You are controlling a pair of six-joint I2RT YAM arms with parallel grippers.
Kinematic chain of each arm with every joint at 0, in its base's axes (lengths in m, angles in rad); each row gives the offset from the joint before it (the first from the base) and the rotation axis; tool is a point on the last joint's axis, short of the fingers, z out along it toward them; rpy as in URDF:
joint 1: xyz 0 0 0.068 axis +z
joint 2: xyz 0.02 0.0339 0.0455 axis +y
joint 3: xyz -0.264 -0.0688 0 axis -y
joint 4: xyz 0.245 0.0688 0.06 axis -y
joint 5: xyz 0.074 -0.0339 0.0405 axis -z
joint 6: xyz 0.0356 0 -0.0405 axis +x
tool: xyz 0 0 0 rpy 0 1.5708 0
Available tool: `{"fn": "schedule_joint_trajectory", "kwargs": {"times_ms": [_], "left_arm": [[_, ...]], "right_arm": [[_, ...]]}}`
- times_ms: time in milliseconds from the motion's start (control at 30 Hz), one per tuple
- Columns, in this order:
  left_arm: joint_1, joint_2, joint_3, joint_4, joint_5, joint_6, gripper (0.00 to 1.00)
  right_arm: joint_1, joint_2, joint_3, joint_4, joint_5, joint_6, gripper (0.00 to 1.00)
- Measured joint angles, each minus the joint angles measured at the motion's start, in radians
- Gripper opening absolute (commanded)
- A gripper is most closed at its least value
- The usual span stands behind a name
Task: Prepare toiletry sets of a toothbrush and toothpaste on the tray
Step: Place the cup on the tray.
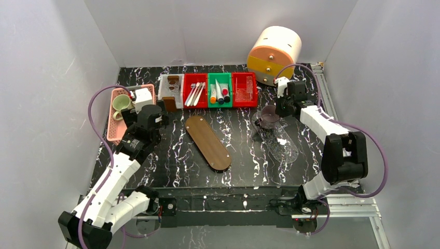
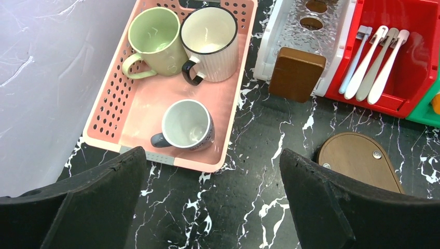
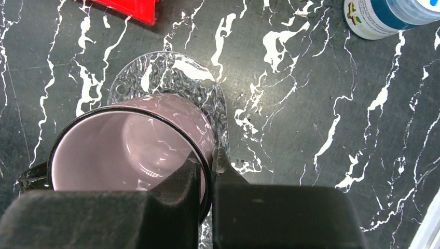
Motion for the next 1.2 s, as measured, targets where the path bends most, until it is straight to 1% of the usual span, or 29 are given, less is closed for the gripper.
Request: {"fn": "schedule_joint_trajectory", "kwargs": {"times_ms": [467, 500, 667, 833, 933, 967, 1033, 1133, 1167, 1200], "left_arm": [[0.000, 0.001, 0.000, 0.003, -0.008, 0.000, 0.98], [0.000, 0.001, 0.000, 0.003, -0.008, 0.000, 0.98], [0.000, 0.001, 0.000, 0.003, -0.007, 0.001, 0.98], [0.000, 0.001, 0.000, 0.003, -0.007, 0.003, 0.98], [0.000, 0.001, 0.000, 0.003, -0.007, 0.005, 0.98], [0.000, 0.002, 0.000, 0.004, -0.007, 0.005, 0.98], [0.000, 0.003, 0.000, 0.006, -0.007, 0.007, 0.98], [0.000, 0.004, -0.001, 0.010, -0.007, 0.008, 0.98], [0.000, 0.004, -0.001, 0.010, -0.007, 0.008, 0.98], [0.000, 0.004, -0.001, 0.010, -0.007, 0.008, 0.99]], "right_arm": [[0.000, 0.064, -0.014, 0.053, -0.018, 0.000, 0.01], [0.000, 0.064, -0.014, 0.053, -0.020, -0.001, 0.03], [0.000, 0.073, -0.012, 0.058, -0.034, -0.006, 0.15], [-0.002, 0.093, 0.008, 0.042, -0.051, -0.019, 0.37], [-0.002, 0.103, 0.015, 0.035, -0.059, -0.028, 0.47], [-0.002, 0.103, 0.015, 0.032, -0.061, -0.029, 0.49], [-0.002, 0.103, 0.016, 0.024, -0.069, -0.031, 0.54], [-0.002, 0.102, 0.016, 0.020, -0.076, -0.027, 0.65], [-0.002, 0.091, 0.016, 0.020, -0.071, -0.024, 0.71], [-0.002, 0.091, 0.016, 0.020, -0.071, -0.024, 0.74]]}}
